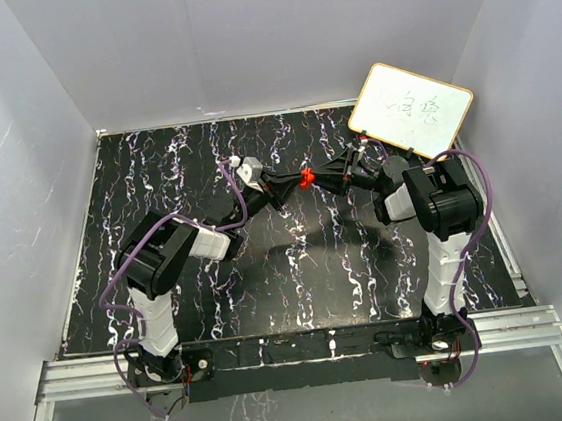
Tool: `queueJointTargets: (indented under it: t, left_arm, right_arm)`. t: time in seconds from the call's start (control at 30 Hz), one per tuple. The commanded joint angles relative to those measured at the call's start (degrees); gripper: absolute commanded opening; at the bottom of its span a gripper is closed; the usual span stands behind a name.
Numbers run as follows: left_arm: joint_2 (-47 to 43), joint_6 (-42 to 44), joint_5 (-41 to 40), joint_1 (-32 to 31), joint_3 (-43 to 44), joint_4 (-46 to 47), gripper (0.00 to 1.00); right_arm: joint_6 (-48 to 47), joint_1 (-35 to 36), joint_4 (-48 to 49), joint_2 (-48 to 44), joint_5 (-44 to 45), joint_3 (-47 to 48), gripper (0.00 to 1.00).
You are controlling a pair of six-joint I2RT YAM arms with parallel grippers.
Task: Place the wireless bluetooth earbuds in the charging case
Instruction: Place the earbud in the charging case.
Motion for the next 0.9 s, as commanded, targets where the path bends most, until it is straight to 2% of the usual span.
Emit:
queueJointTargets:
  t: [0.0,0.63,0.87]
  left_arm:
    - [-0.71,1.21,-0.35,0.35,1.50,11.04,0.00]
    - [-0.95,1.47,-0.92,0.38,1.37,11.04,0.00]
    - [-1.04,1.38,-0.39,0.37,1.13,11.04,0.05]
  right_arm:
    - [0.31,0.27,19.58,-2.72,0.65,1.90,0.00]
    - [0.40,0.22,19.54,-2.85,0.82,1.92,0.00]
    - [0.43,0.27,19.58,-2.75,0.95,2.01,0.00]
